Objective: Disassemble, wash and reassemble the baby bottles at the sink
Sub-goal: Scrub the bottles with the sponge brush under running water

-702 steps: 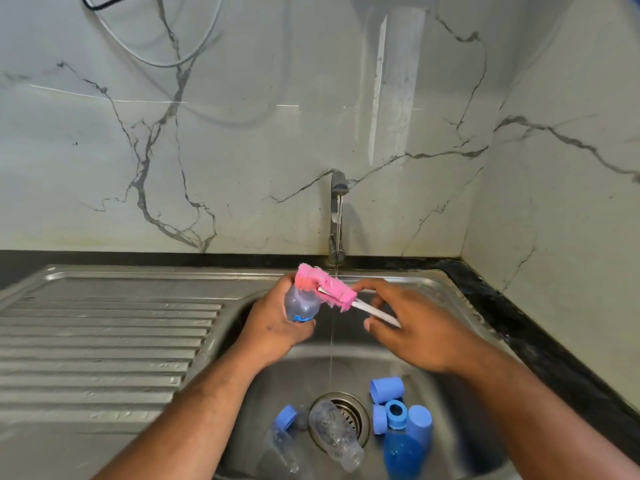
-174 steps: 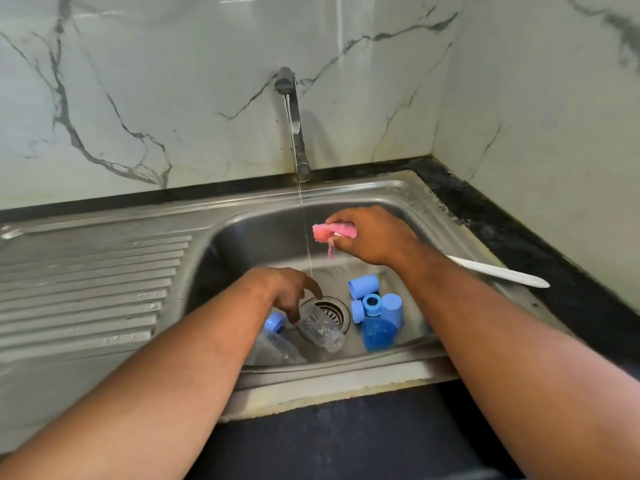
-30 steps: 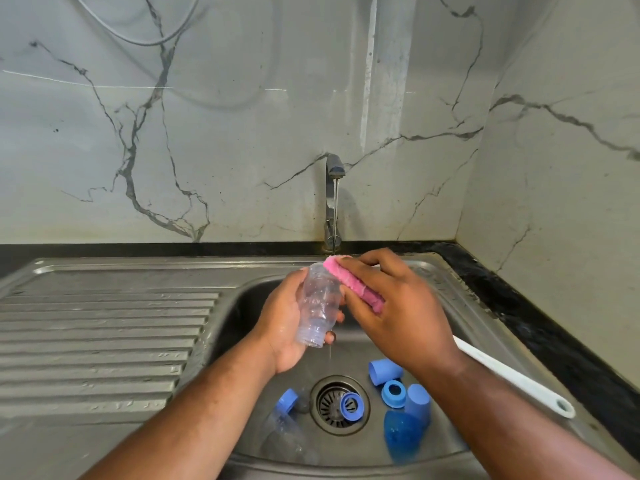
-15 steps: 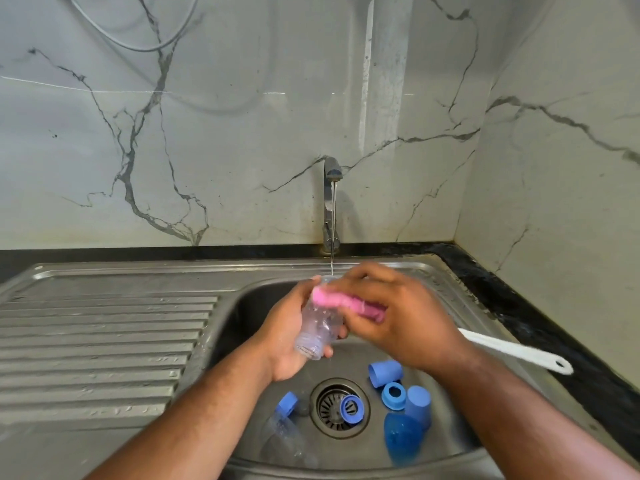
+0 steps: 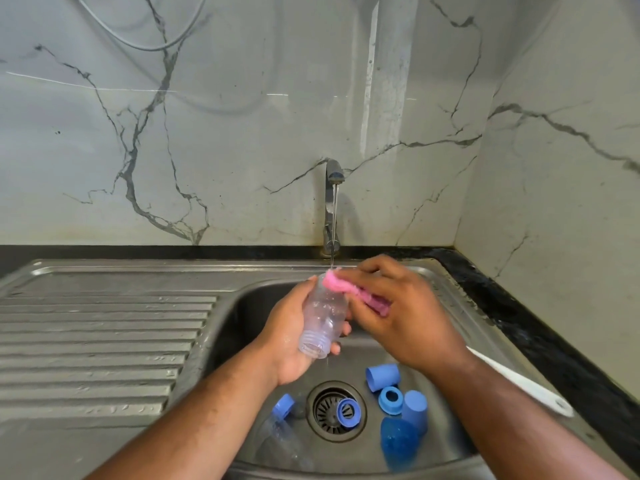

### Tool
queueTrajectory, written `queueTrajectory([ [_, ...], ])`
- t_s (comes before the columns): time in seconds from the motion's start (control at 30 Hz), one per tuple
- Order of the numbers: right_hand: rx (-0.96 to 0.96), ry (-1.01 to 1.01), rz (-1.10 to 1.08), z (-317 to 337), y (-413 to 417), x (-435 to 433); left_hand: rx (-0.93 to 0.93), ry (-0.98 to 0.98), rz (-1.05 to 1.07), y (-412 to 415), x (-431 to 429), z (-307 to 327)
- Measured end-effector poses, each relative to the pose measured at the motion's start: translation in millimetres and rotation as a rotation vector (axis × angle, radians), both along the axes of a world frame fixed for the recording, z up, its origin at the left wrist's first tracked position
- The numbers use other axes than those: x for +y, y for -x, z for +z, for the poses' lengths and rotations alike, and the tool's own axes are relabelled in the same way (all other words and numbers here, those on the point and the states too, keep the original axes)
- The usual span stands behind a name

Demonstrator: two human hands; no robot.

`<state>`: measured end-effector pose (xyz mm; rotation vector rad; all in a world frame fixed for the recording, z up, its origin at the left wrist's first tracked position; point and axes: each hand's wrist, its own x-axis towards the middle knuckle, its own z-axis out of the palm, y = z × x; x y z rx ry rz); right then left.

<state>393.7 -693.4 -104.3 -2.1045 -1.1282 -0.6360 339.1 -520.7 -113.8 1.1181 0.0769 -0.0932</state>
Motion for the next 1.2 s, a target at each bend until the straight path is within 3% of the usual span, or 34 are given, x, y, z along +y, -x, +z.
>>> queueTrajectory([
  [0.1, 0.022, 0.121, 0.211, 0, 12, 5, 0.018, 0.002, -0.003, -1, 3, -3],
  [0.23, 0.008, 0.056, -0.049, 2, 4, 1, 0.017, 0.010, 0.028, 0, 1, 1],
  [0.37, 0.093, 0.111, 0.189, 0, 10, 3, 0.017, -0.029, 0.008, 1, 1, -2],
  [0.5, 0.088, -0.002, -0.069, 0, 1, 2, -0.013, -0.039, 0.011, 0, -1, -2],
  [0.63, 0.223, 0.054, 0.274, -1, 8, 2, 0.014, -0.049, 0.008, 1, 1, -4],
  [0.77, 0.178, -0.045, 0.037, -2, -1, 2, 0.004, -0.067, 0.026, -1, 4, -3],
  [0.9, 0.190, 0.057, 0.256, -4, 5, 2, 0.007, -0.054, -0.011, 0, 3, -2],
  [1.07, 0.109, -0.052, 0.013, 2, 6, 2, -0.015, -0.015, -0.005, 0, 2, 2],
  [1.2, 0.082, 0.039, 0.245, 1, 9, 3, 0.028, 0.020, -0.011, 0, 2, 0],
])
